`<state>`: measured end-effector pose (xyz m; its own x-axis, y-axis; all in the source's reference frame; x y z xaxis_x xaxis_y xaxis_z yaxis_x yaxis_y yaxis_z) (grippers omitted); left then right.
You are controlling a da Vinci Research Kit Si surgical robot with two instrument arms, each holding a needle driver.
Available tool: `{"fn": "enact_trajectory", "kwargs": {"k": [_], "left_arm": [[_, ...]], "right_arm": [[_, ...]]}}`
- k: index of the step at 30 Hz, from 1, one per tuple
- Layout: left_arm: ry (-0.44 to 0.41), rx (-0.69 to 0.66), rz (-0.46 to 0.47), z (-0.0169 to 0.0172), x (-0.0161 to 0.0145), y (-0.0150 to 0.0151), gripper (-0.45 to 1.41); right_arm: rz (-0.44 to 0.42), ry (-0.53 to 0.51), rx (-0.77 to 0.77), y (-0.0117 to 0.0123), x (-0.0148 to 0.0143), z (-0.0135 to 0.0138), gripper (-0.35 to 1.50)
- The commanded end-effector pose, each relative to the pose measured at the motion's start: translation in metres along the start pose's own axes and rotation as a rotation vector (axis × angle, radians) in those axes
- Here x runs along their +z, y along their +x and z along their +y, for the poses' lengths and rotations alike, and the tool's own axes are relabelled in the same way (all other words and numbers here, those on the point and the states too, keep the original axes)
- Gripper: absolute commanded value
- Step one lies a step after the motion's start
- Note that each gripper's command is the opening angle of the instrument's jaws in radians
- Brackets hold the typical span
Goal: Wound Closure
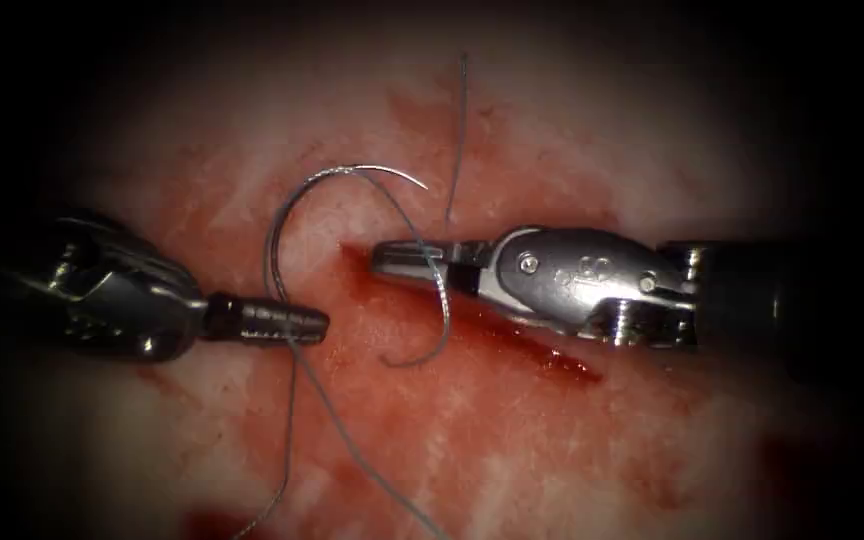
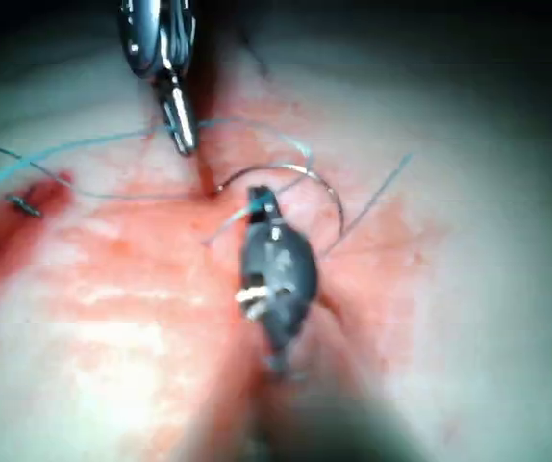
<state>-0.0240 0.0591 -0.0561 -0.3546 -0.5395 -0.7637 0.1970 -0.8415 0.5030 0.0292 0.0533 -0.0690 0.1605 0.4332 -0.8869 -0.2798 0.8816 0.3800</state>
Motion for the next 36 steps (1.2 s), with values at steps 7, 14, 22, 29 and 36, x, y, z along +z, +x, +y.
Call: {"fn": "enact_trajectory", "kwargs": {"k": [7, 14, 22, 29, 36], "left_arm": [[-0.011, -0.049, 0.036, 0.0024, 0.0038, -0.0007, -0.35], [-0.037, -0.086, 0.097, 0.0032, 0.006, 0.0009, -0.35], [-0.075, -0.099, 0.176, 0.003, 0.0068, 0.0022, -0.35], [-0.08, -0.122, 0.193, 0.0009, 0.0056, 0.0045, -0.35], [-0.082, -0.136, 0.203, 0.0, 0.0053, 0.007, -0.35]], "right_arm": [[0.036, 0.015, 0.02, 0.0014, 0.002, -0.0015, -0.35], [0.065, 0.008, 0.025, 0.0018, 0.0023, -0.0015, -0.35], [0.093, 0.011, 0.025, 0.0022, 0.0035, -0.002, -0.35], [0.096, 0.015, 0.017, 0.0016, 0.0047, -0.0023, -0.35], [0.108, 0.014, 0.02, 0.0019, 0.0049, -0.0021, -0.35]]}}
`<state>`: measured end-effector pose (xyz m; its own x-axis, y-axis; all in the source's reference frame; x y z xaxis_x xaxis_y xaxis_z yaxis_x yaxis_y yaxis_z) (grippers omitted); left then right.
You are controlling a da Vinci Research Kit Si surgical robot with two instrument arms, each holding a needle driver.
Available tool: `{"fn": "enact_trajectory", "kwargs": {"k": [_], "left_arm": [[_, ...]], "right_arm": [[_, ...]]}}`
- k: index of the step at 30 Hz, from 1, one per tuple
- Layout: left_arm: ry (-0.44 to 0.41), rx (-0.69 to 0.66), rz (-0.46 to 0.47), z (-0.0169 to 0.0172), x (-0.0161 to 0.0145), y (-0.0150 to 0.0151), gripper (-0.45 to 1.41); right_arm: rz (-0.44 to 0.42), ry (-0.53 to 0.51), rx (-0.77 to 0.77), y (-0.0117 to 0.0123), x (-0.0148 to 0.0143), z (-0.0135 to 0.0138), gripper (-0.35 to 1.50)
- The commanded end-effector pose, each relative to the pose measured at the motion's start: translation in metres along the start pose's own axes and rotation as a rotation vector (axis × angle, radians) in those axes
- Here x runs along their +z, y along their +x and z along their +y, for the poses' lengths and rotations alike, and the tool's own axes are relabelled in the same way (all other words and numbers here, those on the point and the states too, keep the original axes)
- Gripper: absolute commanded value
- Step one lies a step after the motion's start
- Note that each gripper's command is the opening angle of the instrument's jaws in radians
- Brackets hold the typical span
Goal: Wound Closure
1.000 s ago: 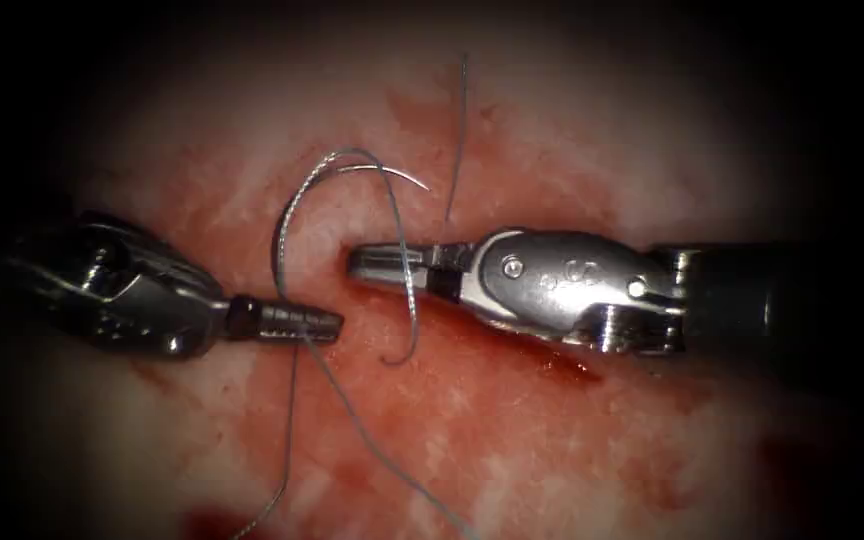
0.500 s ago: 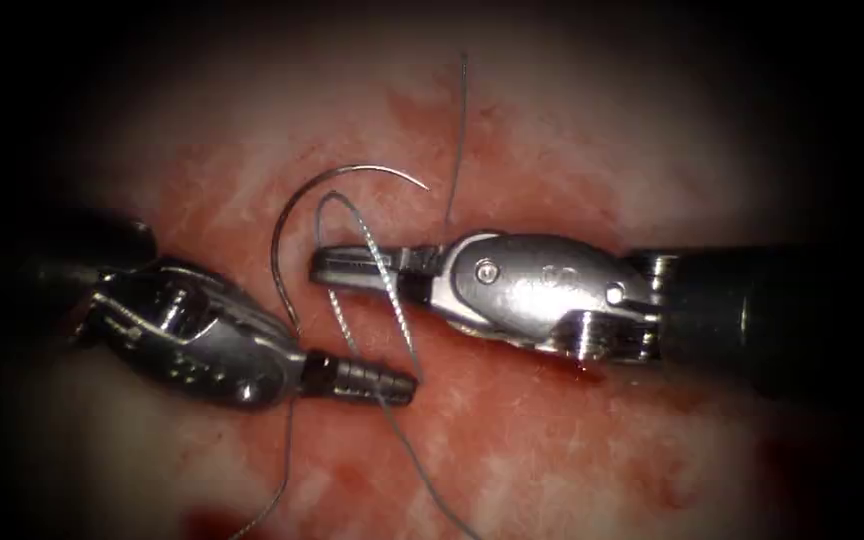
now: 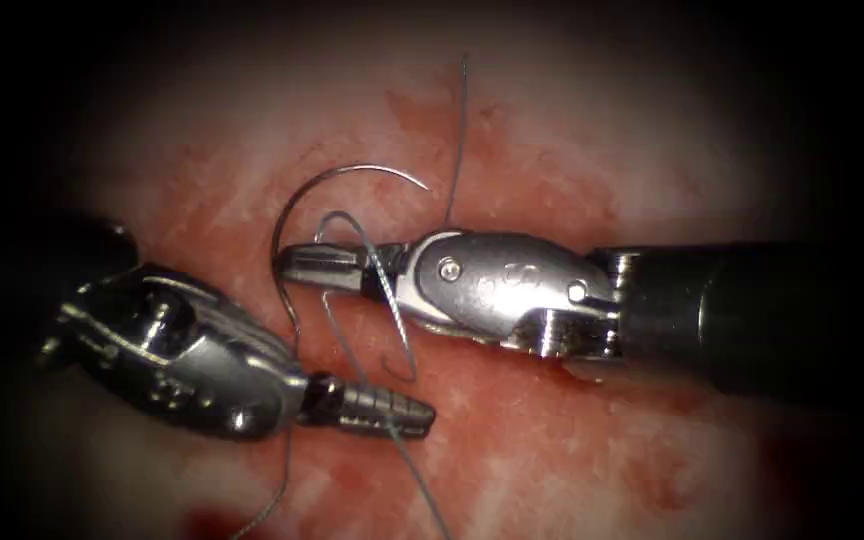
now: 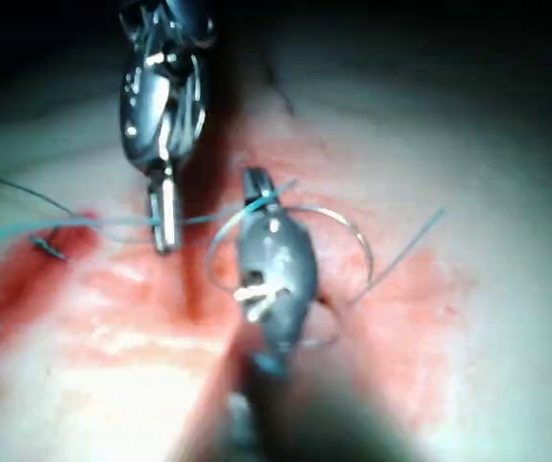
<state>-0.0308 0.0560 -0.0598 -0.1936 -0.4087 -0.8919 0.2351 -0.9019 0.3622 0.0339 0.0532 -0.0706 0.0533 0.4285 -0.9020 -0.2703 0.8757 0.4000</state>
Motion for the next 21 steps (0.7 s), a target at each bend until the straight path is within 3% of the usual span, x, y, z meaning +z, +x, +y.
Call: {"fn": "enact_trajectory", "kwargs": {"k": [1, 3, 4, 5, 8, 14, 21], "left_arm": [[-0.003, 0.0, 0.004, 0.0006, 0.0009, 0.0001, -0.35], [-0.004, 0.001, 0.007, 0.0006, 0.0011, 0.0003, -0.35], [-0.005, 0.001, 0.009, 0.0006, 0.0012, 0.0004, -0.35], [-0.005, 0.007, 0.011, 0.0005, 0.0011, 0.0006, -0.35], [-0.007, 0.004, 0.016, 0.0002, 0.0008, 0.0008, -0.35], [-0.009, 0.001, 0.024, -0.0002, 0.0003, 0.002, -0.35], [-0.012, 0.02, 0.032, -0.0019, -0.0016, 0.0044, -0.35]], "right_arm": [[0.006, -0.004, 0.001, -0.0004, 0.0009, -0.0002, -0.35], [0.01, -0.015, 0.001, -0.0004, 0.0011, -0.0002, -0.35], [0.016, -0.027, 0.001, -0.0003, 0.0012, -0.0002, -0.11], [0.027, -0.044, 0.008, -0.0003, 0.0013, -0.0002, 0.46], [0.026, -0.059, 0.009, -0.0003, 0.0015, -0.0002, 0.89], [0.016, -0.098, 0.011, -0.0004, 0.0014, 0.0002, 1.13], [0.011, -0.12, -0.001, -0.0006, 0.0001, 0.0008, 1.08]]}}
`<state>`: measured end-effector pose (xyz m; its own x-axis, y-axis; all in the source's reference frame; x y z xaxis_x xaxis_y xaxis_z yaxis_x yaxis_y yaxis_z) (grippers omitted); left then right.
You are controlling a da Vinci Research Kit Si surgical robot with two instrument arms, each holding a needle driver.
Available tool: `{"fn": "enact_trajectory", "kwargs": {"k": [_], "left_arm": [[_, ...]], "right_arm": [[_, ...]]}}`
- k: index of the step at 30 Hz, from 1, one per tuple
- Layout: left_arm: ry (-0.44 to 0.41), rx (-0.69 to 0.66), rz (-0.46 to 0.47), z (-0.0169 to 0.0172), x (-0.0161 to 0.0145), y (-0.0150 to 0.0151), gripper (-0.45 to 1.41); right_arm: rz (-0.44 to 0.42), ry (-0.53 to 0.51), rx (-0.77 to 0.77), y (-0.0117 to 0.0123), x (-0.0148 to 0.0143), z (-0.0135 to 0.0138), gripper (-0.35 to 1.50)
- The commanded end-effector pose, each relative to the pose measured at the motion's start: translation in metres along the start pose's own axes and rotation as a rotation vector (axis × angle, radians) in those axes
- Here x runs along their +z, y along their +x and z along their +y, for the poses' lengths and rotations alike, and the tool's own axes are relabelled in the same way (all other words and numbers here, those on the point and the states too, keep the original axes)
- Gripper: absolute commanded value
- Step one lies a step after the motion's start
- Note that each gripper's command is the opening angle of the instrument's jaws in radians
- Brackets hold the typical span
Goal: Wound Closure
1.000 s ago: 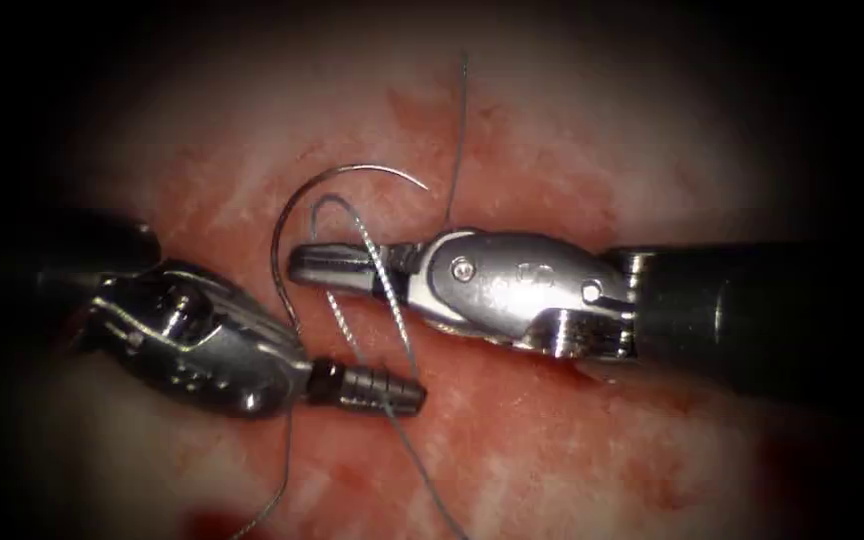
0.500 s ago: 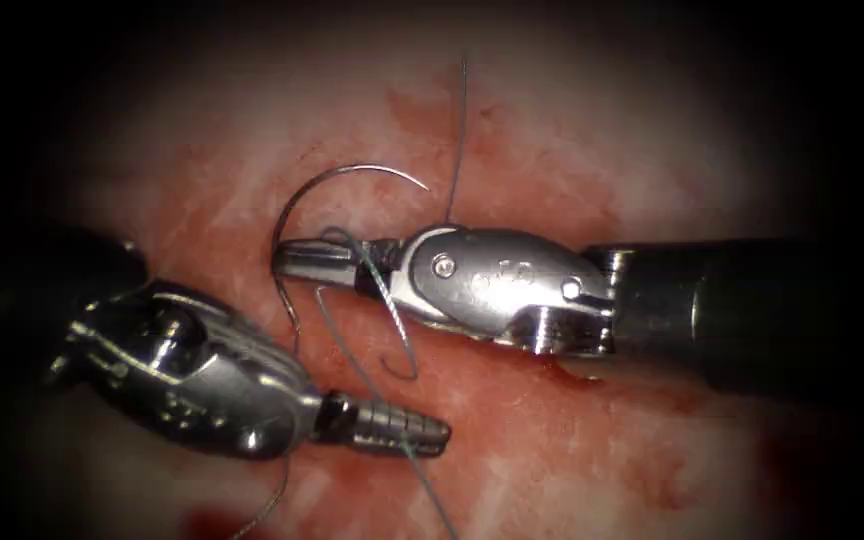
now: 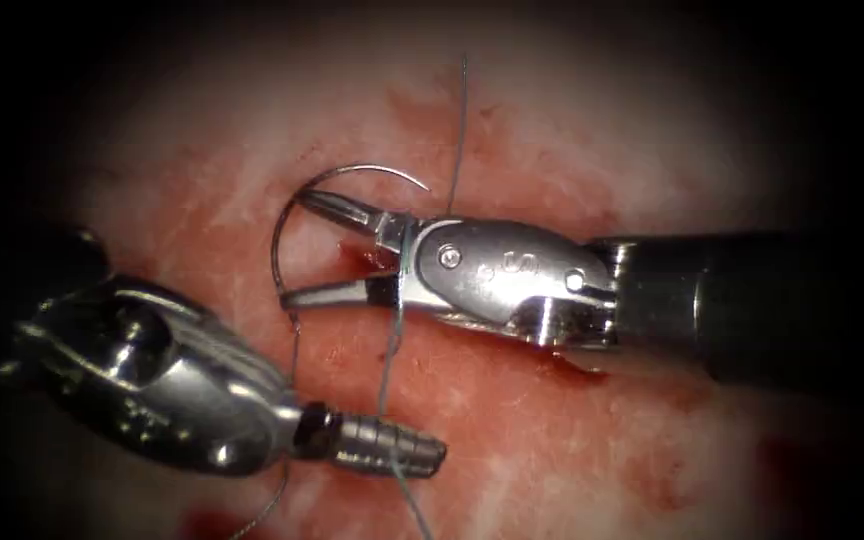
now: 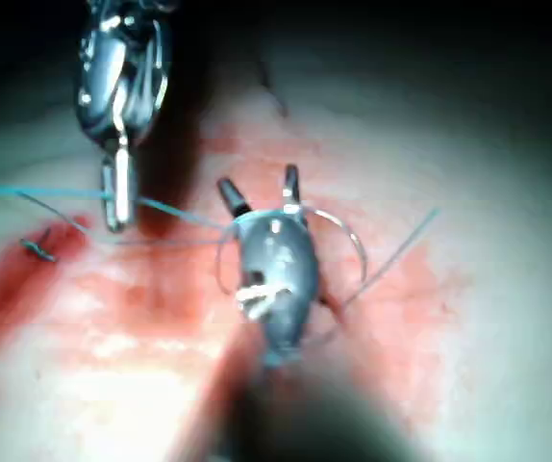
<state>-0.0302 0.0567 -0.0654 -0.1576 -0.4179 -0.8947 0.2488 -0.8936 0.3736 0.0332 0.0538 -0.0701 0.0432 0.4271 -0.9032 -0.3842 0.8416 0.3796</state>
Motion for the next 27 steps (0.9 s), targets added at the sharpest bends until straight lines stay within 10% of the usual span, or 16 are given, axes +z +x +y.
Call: {"fn": "enact_trajectory", "kwargs": {"k": [1, 12, 27], "left_arm": [[0.002, -0.002, -0.014, 0.0001, -0.0002, 0.0, -0.35], [0.032, 0.041, -0.146, -0.0046, -0.0083, -0.0004, -0.35], [0.033, 0.048, -0.144, -0.0084, -0.0088, -0.0078, -0.35]], "right_arm": [[-0.001, 0.003, -0.015, -0.0004, 0.0003, -0.0001, 1.08], [-0.064, 0.021, -0.061, -0.002, -0.0001, -0.0008, 0.96], [-0.069, 0.066, -0.068, -0.0025, -0.0001, -0.0017, 0.71]]}}
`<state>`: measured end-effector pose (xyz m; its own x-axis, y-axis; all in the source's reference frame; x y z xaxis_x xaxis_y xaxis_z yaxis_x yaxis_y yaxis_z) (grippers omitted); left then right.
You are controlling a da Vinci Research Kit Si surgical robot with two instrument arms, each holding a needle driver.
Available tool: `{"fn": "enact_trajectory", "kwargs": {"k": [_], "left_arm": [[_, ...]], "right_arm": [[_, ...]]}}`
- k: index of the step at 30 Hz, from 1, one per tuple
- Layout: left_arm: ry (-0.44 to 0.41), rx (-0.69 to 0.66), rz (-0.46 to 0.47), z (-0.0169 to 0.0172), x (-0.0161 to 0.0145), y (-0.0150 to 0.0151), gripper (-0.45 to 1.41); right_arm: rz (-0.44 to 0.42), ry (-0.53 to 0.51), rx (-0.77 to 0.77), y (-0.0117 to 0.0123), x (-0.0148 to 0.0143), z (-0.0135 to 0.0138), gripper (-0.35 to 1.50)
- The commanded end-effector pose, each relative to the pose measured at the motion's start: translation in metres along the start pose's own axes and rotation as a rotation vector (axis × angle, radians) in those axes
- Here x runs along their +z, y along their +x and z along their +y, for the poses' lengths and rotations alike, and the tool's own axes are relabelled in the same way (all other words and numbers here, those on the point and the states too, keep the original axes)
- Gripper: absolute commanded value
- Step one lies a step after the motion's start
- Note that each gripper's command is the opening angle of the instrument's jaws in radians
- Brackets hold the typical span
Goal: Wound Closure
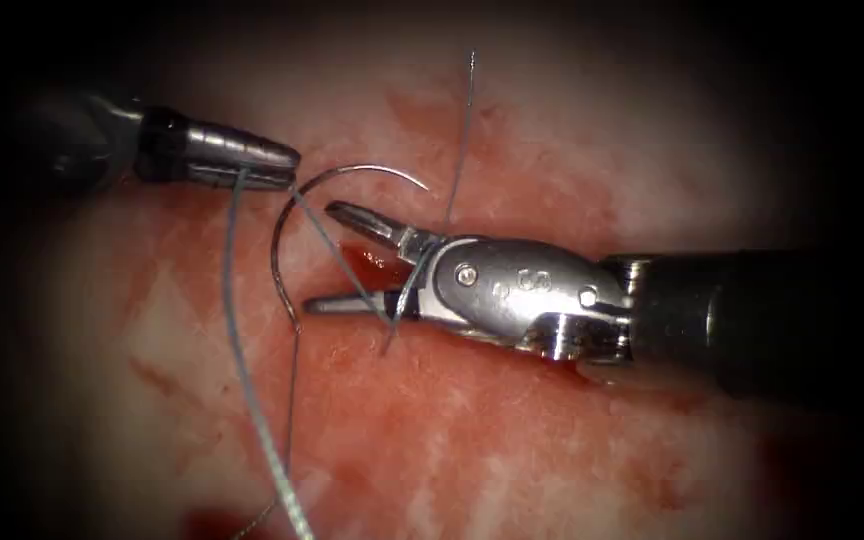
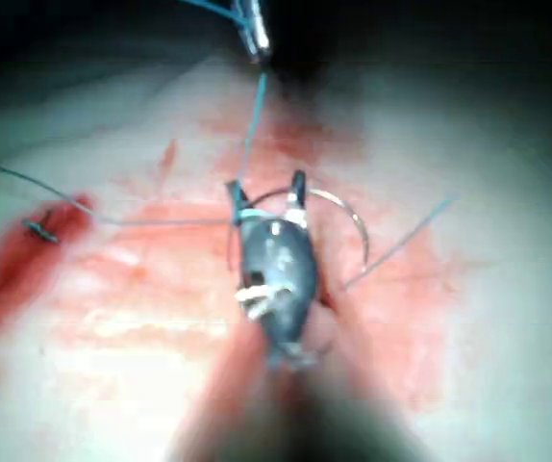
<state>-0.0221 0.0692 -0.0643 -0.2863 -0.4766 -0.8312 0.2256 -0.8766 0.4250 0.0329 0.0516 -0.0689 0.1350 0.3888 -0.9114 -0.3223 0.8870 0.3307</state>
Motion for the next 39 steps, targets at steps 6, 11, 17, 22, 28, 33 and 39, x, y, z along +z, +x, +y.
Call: {"fn": "enact_trajectory", "kwargs": {"k": [6, 11, 17, 22, 28, 33, 39], "left_arm": [[-0.002, 0.029, 0.013, 0.0013, 0.0027, -0.003, -0.35], [0.005, 0.04, 0.04, 0.0011, 0.0045, -0.0046, -0.35], [0.019, 0.043, 0.097, -0.0004, 0.0071, -0.0057, -0.35], [0.012, 0.03, 0.105, 0.0, 0.007, -0.0065, -0.35], [-0.015, 0.001, 0.14, 0.0027, 0.0078, -0.0087, -0.35], [-0.016, -0.019, 0.159, 0.0045, 0.0084, -0.0103, -0.35], [-0.01, -0.019, 0.186, 0.0062, 0.0079, -0.0111, -0.35]], "right_arm": [[0.013, 0.036, -0.001, -0.0002, 0.0011, -0.0011, 0.59], [0.019, 0.056, -0.002, -0.0001, 0.0012, -0.0015, 0.54], [0.02, 0.085, -0.005, -0.0001, 0.0015, -0.0017, 0.47], [0.023, 0.096, -0.005, 0.0, 0.0014, -0.0018, 0.47], [0.068, 0.145, -0.003, 0.0004, 0.001, -0.0021, 0.37], [0.109, 0.155, -0.001, 0.0006, 0.0008, -0.0023, 0.37], [0.194, 0.15, 0.045, 0.001, 0.0004, -0.0017, 0.37]]}}
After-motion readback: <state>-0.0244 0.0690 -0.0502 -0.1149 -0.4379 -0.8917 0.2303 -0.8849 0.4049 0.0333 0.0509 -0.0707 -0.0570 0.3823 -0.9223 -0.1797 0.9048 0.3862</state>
